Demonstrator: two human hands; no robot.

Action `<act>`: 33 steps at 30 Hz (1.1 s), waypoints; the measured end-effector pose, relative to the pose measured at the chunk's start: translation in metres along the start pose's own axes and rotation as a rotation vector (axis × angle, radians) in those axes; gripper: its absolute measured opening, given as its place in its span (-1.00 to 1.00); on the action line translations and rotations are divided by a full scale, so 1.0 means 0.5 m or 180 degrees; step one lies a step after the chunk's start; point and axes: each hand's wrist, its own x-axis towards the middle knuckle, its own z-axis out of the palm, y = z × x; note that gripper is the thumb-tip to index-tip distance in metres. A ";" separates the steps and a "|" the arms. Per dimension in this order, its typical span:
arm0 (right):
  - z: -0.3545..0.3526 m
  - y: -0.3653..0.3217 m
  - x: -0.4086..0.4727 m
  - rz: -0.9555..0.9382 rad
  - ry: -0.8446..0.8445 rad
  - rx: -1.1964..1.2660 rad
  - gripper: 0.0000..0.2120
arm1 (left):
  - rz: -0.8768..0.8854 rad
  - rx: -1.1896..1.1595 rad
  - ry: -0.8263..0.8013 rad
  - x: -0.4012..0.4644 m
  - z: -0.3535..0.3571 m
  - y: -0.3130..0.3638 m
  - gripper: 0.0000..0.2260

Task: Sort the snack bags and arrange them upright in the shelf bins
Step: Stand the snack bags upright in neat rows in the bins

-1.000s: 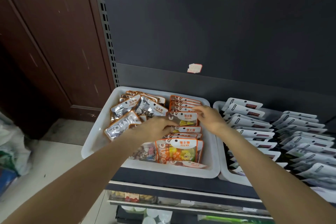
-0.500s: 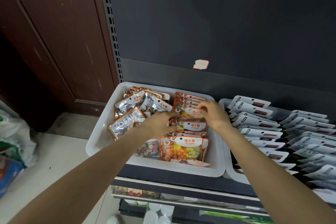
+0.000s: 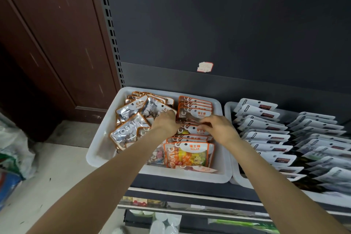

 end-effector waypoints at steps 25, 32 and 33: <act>0.025 -0.016 -0.114 0.0228 0.0432 0.0158 -0.67 | 0.1073 0.0174 0.0080 -0.119 -0.010 -0.080 -0.61; 0.030 -0.030 -0.098 0.0533 0.0472 0.0351 -0.73 | 0.0654 0.0235 0.0366 -0.090 0.003 -0.083 -0.71; 0.030 -0.033 -0.101 0.0563 0.0497 0.0317 -0.73 | 0.0585 0.0175 0.0302 -0.089 0.002 -0.080 -0.72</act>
